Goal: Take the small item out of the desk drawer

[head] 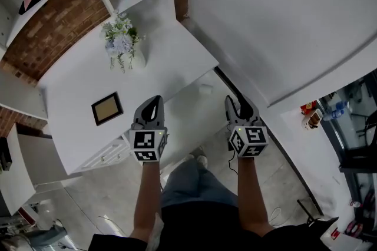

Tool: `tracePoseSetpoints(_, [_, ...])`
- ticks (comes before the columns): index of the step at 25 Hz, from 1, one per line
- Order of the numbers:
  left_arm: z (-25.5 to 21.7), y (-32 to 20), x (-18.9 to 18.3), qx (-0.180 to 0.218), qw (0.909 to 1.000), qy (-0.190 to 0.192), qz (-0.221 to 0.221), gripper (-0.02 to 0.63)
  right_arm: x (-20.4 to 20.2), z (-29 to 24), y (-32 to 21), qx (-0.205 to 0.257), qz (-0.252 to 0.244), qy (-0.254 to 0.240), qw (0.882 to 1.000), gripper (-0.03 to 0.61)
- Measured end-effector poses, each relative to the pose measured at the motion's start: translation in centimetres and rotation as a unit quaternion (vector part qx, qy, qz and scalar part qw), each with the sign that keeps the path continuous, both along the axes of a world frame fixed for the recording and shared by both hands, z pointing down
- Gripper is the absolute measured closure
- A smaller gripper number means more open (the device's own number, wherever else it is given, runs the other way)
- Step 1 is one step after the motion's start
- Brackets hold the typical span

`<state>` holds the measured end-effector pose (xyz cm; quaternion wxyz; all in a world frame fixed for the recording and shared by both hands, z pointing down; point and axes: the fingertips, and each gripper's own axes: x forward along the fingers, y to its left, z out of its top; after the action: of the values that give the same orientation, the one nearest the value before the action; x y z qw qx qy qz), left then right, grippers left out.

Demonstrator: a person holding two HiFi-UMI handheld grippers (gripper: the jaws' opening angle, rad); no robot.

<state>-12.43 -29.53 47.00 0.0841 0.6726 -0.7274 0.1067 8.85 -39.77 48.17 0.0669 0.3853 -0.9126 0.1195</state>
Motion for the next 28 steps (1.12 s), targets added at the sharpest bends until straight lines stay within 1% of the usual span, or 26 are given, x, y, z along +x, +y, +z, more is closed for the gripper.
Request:
tracePoseSetpoints(4, [0.6,-2.0,0.6,-0.002,0.9999,0.013,0.008,0.604,-0.8,0.1,-1.7,0.000,-0.012,0.018,1.000,0.443])
tracePoseSetpoints(7, [1.1,-3.1,1.1,-0.008,0.9996,0.021,0.018,0.604,-1.6,0.7,-3.1,0.004,-0.026,0.047,0.999,0.443])
tracePoseSetpoints(9, [1.6,-3.9,1.4,-0.012,0.9993,0.027,0.021,0.604,-2.6,1.6,-4.1,0.004,-0.046,0.072,0.996,0.443])
tracePoseSetpoints(12, [2.7,-4.8,1.8,-0.018,0.9988,0.036,0.028,0.604,-5.1,3.9,-5.1,0.004,-0.097,0.129,0.987,0.443])
tracePoseSetpoints(14, [3.6,-5.2,2.3,-0.023,0.9982,0.044,0.034,0.604,-6.8,6.0,-5.5,0.003,-0.140,0.172,0.975,0.443])
tracePoseSetpoints(16, [4.6,-5.5,2.7,-0.030,0.9975,0.053,0.037,0.604,-8.5,8.3,-5.5,0.005,-0.187,0.223,0.957,0.443])
tracePoseSetpoints(18, [5.8,-5.5,3.0,-0.039,0.9966,0.062,0.038,0.604,-9.9,11.1,-5.2,0.006,-0.233,0.280,0.931,0.439])
tracePoseSetpoints(20, [7.1,-5.4,3.2,-0.048,0.9955,0.072,0.037,0.604,-10.9,14.2,-4.9,0.012,-0.276,0.342,0.898,0.425])
tracePoseSetpoints(24, [9.6,-5.2,3.5,-0.064,0.9932,0.092,0.031,0.604,-11.5,20.7,-4.7,0.019,-0.339,0.451,0.825,0.405])
tracePoseSetpoints(26, [10.6,-4.9,3.5,-0.072,0.9923,0.097,0.028,0.604,-11.6,23.3,-4.8,0.019,-0.358,0.488,0.796,0.390])
tracePoseSetpoints(28, [11.7,-4.5,3.4,-0.080,0.9912,0.102,0.023,0.604,-11.7,25.4,-5.1,0.020,-0.370,0.515,0.773,0.382])
